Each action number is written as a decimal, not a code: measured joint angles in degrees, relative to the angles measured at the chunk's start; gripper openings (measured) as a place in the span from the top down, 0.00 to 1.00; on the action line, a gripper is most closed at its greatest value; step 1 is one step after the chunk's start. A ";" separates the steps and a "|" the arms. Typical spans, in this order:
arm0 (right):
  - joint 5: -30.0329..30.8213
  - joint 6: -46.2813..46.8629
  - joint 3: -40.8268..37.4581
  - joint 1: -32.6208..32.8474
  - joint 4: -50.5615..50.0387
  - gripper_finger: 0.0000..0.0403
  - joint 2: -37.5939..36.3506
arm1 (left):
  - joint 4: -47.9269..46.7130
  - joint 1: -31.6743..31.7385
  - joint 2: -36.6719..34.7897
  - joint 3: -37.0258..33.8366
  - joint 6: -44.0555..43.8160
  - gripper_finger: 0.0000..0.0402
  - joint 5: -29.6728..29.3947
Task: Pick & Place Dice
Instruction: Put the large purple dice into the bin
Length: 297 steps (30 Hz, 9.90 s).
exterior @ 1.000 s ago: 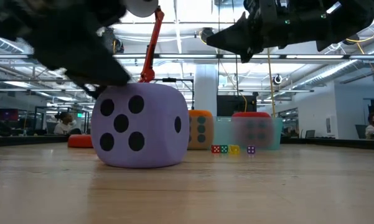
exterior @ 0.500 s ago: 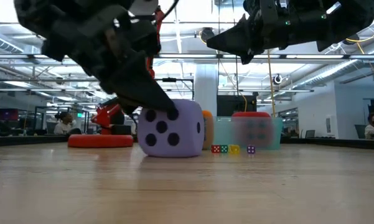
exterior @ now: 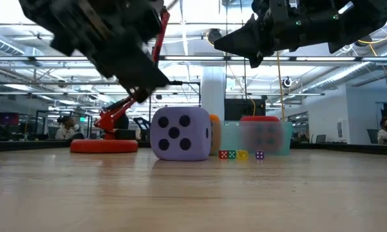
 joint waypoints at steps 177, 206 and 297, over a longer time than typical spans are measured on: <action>-2.07 -21.66 21.64 -19.01 -56.32 0.03 5.12 | -27.82 4.55 -54.32 -16.94 13.67 0.99 -20.57; -3.03 -16.02 17.92 -17.70 -54.44 0.01 4.57 | -23.05 1.14 -50.73 -16.94 7.42 0.99 -23.77; -1.28 -0.71 30.18 -12.76 -83.70 0.01 4.85 | -10.66 3.26 -40.09 -16.94 10.53 0.99 -22.41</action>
